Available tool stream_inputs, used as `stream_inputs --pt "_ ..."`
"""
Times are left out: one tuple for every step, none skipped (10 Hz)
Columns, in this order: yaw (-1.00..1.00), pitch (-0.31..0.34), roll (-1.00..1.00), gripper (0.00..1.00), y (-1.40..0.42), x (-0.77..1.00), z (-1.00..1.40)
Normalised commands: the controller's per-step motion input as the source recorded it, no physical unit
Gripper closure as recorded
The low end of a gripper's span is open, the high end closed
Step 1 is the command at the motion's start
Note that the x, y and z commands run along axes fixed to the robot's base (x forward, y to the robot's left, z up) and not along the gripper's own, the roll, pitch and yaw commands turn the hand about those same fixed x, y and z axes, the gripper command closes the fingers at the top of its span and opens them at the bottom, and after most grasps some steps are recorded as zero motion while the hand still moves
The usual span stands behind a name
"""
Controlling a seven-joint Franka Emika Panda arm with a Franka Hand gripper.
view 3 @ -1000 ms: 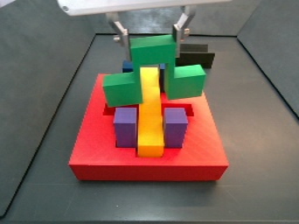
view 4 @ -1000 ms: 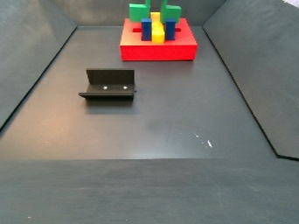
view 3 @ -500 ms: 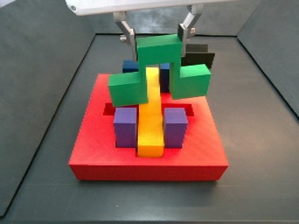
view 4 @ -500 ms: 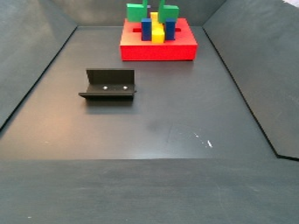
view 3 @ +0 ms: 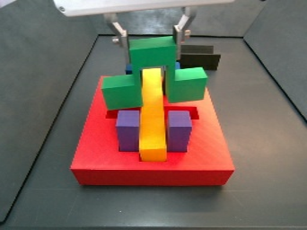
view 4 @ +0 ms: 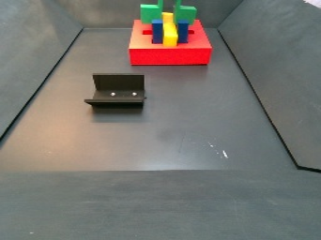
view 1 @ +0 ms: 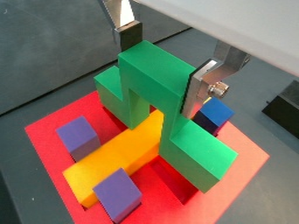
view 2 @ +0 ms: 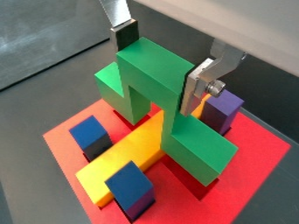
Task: Pick up the green object. Move up. Move to above the board. Insert the green object.
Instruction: Insert the green object.
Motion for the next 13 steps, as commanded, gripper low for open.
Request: stream_inputs --pt "-0.01 -0.024 0.0 1.0 0.0 -0.09 -0.04" --pt "0.0 -0.02 0.0 1.0 0.0 0.0 -0.06" --pt "0.0 -0.026 0.0 1.0 -0.02 0.0 -0.07" --pt "0.0 -0.04 0.0 1.0 -0.03 0.06 -0.1" --pt "0.0 -0.001 0.0 1.0 -0.07 0.18 -0.07" --pt "0.0 0.0 0.0 1.0 -0.07 0.2 -0.06" --pt "0.0 -0.01 0.0 1.0 -0.01 0.09 -0.07" --pt "0.0 -0.034 -0.02 1.0 0.0 0.06 -0.08" --pt "0.0 -0.021 0.0 1.0 0.0 0.09 -0.07" --pt "-0.04 0.0 0.0 1.0 0.0 0.12 -0.06" --pt "-0.09 0.0 0.0 1.0 -0.01 0.17 -0.07" --pt "-0.15 -0.043 -0.05 1.0 0.0 0.21 -0.07" --pt "-0.16 -0.041 -0.05 1.0 0.0 0.17 -0.06"
